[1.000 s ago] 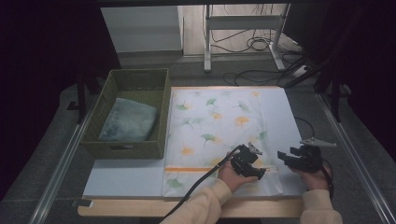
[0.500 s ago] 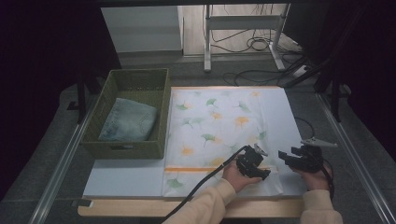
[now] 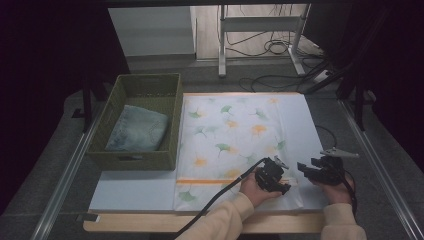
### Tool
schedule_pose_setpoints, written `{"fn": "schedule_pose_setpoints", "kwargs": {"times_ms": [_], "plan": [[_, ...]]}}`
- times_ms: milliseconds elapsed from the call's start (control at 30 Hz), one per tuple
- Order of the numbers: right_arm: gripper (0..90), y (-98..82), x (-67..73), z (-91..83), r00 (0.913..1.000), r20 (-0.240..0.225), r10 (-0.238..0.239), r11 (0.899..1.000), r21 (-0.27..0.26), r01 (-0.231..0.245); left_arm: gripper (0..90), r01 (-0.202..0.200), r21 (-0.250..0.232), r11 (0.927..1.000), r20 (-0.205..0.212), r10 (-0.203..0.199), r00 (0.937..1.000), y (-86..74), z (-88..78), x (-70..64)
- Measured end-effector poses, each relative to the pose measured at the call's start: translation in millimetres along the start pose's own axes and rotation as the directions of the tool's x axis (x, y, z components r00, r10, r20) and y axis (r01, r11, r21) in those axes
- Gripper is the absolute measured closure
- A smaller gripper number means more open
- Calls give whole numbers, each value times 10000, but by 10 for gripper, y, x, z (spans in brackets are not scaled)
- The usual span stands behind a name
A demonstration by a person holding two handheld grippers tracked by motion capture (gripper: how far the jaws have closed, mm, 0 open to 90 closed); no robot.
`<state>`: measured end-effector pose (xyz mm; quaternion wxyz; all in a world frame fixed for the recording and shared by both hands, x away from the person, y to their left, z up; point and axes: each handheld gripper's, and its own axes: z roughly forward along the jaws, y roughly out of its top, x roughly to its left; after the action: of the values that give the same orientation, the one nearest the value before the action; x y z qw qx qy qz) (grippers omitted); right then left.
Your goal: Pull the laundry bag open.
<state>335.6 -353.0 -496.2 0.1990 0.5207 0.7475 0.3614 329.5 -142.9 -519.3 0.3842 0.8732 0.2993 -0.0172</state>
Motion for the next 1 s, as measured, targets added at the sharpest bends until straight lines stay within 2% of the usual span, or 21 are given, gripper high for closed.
{"fn": "schedule_pose_setpoints", "kwargs": {"times_ms": [167, 467, 1000], "plan": [[370, 6, 14, -3, 10000, -22, 0, 10000, -9, 0, 569, 293, -18, 9996, 170, -293, 9994, 10, 3, 35], [368, 7, -2, -15, 10000, -12, 30, 10000, -40, -31, 604, 455, 27, 9990, 297, -456, 9985, 18, -4, 67], [368, 8, -15, -22, 10000, -14, 62, 10000, -55, -62, 629, 460, 85, 9989, 404, -463, 9981, 24, -9, 69]]}}
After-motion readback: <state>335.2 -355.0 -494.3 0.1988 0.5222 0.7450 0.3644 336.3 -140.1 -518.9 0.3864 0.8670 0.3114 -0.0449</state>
